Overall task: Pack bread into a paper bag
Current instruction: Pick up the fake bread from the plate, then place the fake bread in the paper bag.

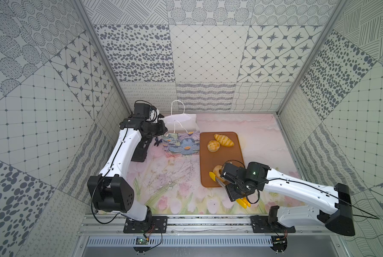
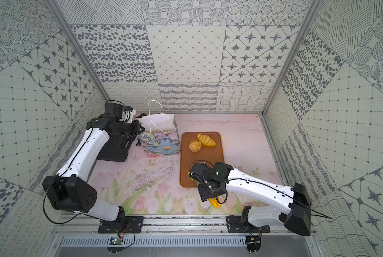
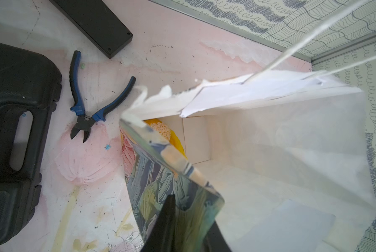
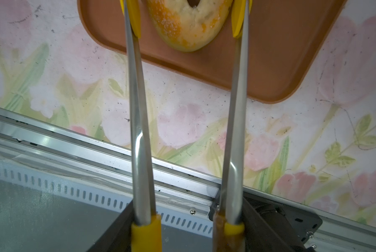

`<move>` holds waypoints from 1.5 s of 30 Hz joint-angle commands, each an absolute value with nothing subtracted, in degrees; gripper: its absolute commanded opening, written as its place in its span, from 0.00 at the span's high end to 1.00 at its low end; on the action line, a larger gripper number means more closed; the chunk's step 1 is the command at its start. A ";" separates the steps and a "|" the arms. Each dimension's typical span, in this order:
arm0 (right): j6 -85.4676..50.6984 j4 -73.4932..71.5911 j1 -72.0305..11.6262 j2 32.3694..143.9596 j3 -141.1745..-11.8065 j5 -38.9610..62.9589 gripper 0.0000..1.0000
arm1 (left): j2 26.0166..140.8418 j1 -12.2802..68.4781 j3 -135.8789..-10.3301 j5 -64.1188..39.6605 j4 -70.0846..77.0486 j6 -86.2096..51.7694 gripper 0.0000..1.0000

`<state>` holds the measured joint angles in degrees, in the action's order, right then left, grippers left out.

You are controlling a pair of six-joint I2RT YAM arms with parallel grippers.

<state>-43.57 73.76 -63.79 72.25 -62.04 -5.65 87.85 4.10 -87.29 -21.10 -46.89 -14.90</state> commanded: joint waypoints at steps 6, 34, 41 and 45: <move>-45.40 72.56 -64.16 75.04 -63.46 -9.35 0.43 | 88.03 4.13 -87.01 -21.66 -46.81 -14.44 0.81; -40.46 81.75 -64.60 74.87 -86.12 -20.54 0.45 | 87.44 4.15 -86.11 -21.75 -46.53 -14.50 0.81; -37.53 83.77 -64.70 78.79 -96.43 -22.65 0.46 | 87.41 4.19 -86.30 -21.52 -46.74 -14.33 0.81; -35.19 85.28 -64.70 82.05 -102.85 -23.26 0.46 | 87.28 4.16 -86.32 -21.46 -46.85 -14.33 0.81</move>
